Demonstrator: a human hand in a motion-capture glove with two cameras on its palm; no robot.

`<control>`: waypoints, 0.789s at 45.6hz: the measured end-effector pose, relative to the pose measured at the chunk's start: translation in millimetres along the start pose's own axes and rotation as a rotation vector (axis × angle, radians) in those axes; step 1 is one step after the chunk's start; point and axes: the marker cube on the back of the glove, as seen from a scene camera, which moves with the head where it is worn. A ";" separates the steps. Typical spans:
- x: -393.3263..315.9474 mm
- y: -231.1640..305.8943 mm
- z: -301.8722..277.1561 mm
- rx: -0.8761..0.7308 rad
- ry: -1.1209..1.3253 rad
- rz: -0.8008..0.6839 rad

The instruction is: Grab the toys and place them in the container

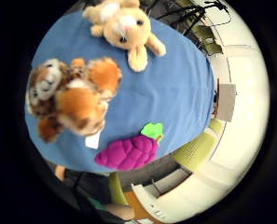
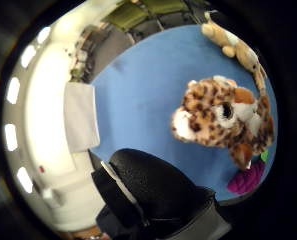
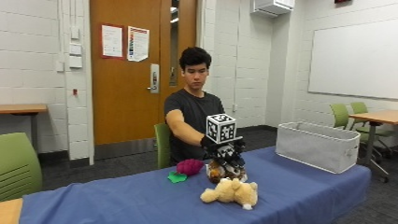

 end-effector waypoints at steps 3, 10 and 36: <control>4.3 -4.3 20.4 -0.025 0.005 0.006; 10.9 -11.5 41.1 -0.049 0.022 0.019; 14.9 -5.3 46.5 0.196 0.031 0.057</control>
